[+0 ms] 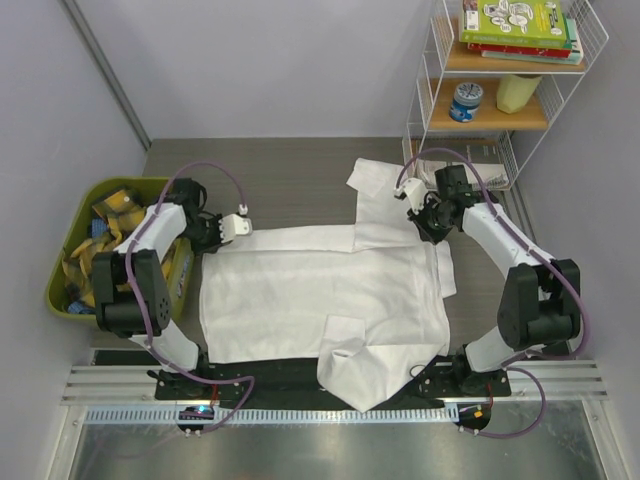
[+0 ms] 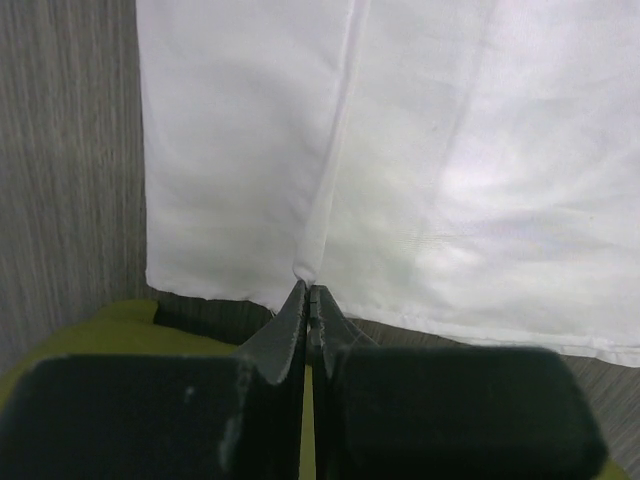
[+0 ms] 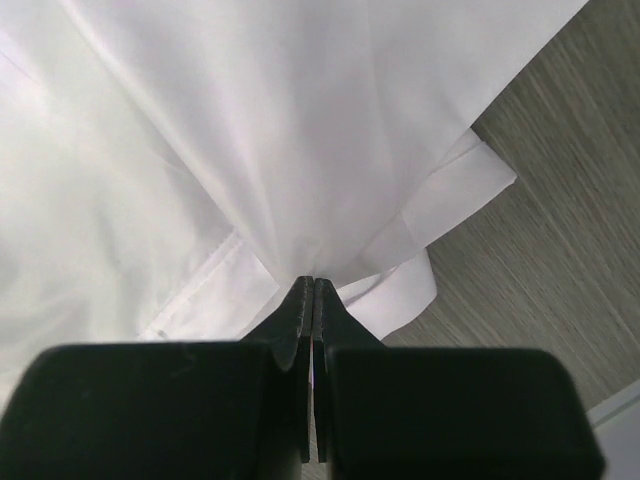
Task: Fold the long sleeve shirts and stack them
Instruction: Fold the shirt
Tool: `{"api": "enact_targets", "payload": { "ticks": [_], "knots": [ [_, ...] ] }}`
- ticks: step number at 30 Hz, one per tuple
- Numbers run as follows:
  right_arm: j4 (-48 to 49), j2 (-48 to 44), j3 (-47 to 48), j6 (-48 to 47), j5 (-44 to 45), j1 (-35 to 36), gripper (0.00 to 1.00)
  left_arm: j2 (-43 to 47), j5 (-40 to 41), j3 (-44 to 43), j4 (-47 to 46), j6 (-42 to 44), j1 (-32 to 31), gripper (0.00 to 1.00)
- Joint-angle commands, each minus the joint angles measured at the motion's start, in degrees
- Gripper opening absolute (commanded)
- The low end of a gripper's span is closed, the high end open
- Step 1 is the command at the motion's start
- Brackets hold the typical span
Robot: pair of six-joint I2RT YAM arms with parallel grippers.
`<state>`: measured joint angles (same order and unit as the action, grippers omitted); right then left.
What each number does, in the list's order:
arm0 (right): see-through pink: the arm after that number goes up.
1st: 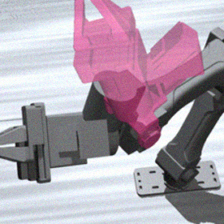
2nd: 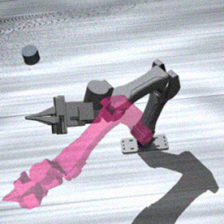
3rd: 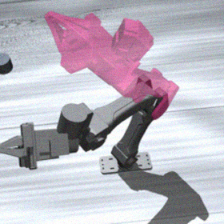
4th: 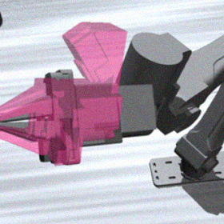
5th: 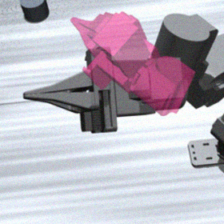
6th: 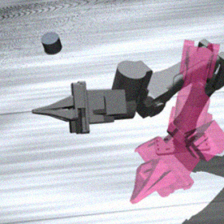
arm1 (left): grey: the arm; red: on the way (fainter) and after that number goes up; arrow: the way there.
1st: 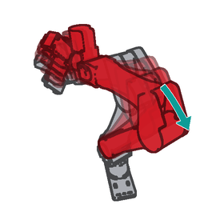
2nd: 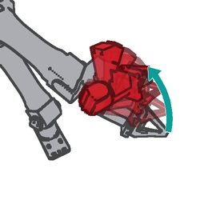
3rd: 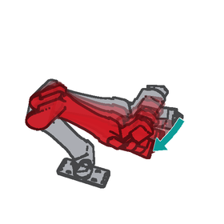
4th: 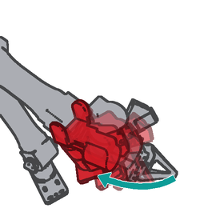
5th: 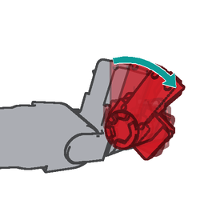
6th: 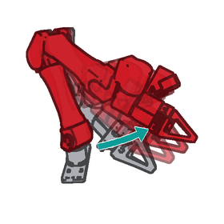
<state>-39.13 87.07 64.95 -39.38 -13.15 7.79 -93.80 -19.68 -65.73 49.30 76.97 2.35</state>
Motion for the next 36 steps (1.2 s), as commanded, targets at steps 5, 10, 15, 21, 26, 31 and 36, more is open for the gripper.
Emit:
{"api": "enact_targets", "payload": {
  "ticks": [5,10,15,21,26,31,36],
  "knots": [
    [2.66,6.61,-0.26,0.26,3.3,0.64,0.01,-3.58,1.93,0.87,-1.58,-2.52,-0.33,0.14],
    [1.26,6.89,-0.18,-0.88,5.32,0.56,0.11,-3.14,1.23,-0.35,2.55,-2.08,-0.5,0.29],
    [-5.68,5.04,7.63,-0.18,0.41,-3.65,0.5,-1.65,-0.78,-5.45,3.88,-9.98,-0.5,0.36],
    [-7.8,8.28,10.55,2.11,-0.22,-4.45,0.38,-3.84,-1.85,-10.73,2.21,-19.91,-1.73,0.4],
    [-4.47,12.77,8.27,3.25,4.35,-4.45,0.2,-6.13,1.83,-9.85,-1.65,-23.96,-4.11,0.39],
    [0.8,14.97,2.22,2.38,10.85,-4.54,0.15,-8.85,4.91,-9.41,-3.41,-26.34,-4.55,0.38],
    [5.38,18.31,-1.58,1.14,17.27,-6.38,0.13,-11.05,7.55,-6.79,-5.0,-27.4,-5.16,0.36]
  ]
}}
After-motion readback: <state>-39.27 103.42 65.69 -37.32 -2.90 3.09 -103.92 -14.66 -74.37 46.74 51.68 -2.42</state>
